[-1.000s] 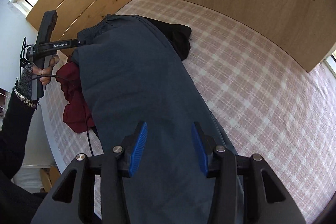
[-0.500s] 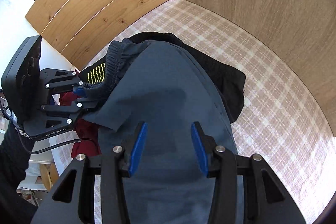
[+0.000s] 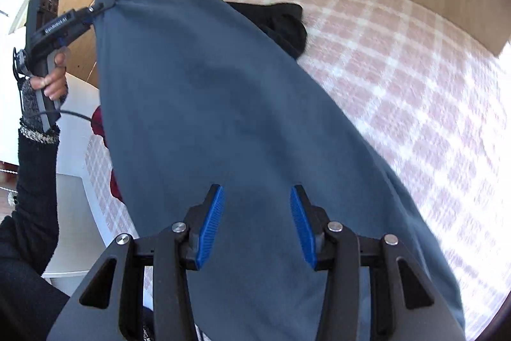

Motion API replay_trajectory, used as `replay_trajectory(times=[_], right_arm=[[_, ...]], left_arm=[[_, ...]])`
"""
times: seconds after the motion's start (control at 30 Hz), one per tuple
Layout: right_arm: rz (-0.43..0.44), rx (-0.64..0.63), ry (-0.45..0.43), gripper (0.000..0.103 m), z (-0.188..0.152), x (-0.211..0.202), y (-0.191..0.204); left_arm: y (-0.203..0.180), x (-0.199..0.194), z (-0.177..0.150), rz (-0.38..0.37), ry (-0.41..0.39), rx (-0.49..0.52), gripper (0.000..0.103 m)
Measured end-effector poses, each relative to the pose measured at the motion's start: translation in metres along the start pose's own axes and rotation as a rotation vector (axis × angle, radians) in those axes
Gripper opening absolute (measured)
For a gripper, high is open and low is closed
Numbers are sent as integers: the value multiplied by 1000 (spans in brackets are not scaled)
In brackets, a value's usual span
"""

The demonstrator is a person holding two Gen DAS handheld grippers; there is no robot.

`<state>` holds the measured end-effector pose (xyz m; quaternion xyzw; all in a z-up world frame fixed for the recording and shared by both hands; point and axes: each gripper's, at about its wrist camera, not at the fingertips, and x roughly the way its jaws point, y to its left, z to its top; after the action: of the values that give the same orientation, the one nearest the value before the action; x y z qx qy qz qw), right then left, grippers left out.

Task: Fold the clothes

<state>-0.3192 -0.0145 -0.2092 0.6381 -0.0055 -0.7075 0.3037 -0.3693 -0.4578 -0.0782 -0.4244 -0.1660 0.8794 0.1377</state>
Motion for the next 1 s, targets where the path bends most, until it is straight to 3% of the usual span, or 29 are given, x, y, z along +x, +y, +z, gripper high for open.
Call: replay_trajectory(times=[0.13, 0.27, 0.37, 0.5, 0.63, 0.73, 0.8, 0.87, 1.0], right_arm=[[-43, 72, -18, 43, -18, 19, -16], [-58, 98, -51, 43, -22, 22, -21], [-33, 133, -124, 43, -39, -15, -24], [-72, 236, -257, 43, -97, -93, -50], [-214, 449, -342, 43, -199, -165, -97], [-372, 617, -358, 43, -287, -206, -131], [-391, 738, -389, 43, -349, -229, -147], [-391, 848, -427, 43, -406, -245, -164], [-303, 976, -504, 43, -476, -242, -178]], left_arm=[[-54, -19, 16, -67, -29, 119, 13], [-117, -32, 12, -150, -2, 224, 13], [-172, -40, 0, -200, 20, 324, 13], [-265, -45, -35, -291, 70, 493, 13], [-374, -26, -99, -363, 141, 704, 13], [-451, 3, -164, -485, 247, 803, 13], [-498, 30, -216, -573, 350, 824, 13], [-538, 55, -266, -626, 404, 855, 13], [-600, 90, -368, -687, 488, 926, 13]])
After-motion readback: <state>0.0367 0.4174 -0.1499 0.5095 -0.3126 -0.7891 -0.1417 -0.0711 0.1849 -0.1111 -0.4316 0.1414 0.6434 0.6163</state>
